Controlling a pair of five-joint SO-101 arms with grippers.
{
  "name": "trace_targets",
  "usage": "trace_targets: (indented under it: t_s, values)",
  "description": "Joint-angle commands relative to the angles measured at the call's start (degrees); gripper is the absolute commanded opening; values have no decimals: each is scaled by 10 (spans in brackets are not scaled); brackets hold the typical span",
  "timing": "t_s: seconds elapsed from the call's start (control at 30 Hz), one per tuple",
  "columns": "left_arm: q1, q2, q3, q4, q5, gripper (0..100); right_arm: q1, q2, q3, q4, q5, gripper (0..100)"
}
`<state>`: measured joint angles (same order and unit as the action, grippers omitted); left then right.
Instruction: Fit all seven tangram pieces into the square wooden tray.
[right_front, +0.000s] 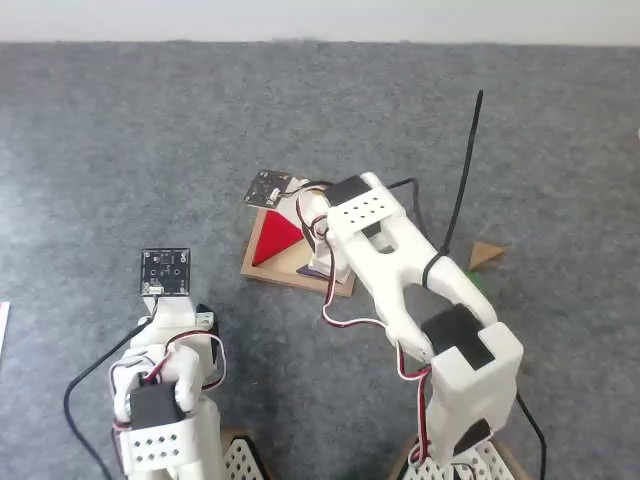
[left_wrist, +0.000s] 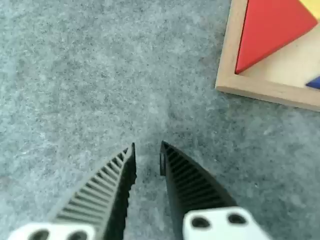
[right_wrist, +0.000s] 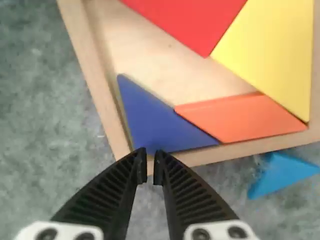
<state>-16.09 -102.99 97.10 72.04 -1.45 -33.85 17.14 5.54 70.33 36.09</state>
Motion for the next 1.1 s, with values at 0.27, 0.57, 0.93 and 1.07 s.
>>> trace_targets:
  t_s: [0.27, 0.57, 0.93, 1.07]
  values:
    - [2, -11, -7, 2, 0, 81, -58, -28, -33, -89, -56, 47]
    - [2, -11, -7, 2, 0, 81, -41, 5, -31, -88, -25, 47]
    - [2, -11, -7, 2, 0, 81, 4, 0, -9, -31, 30, 47]
    - [2, -11, -7, 2, 0, 81, -10, -3, -34, -1, 33, 47]
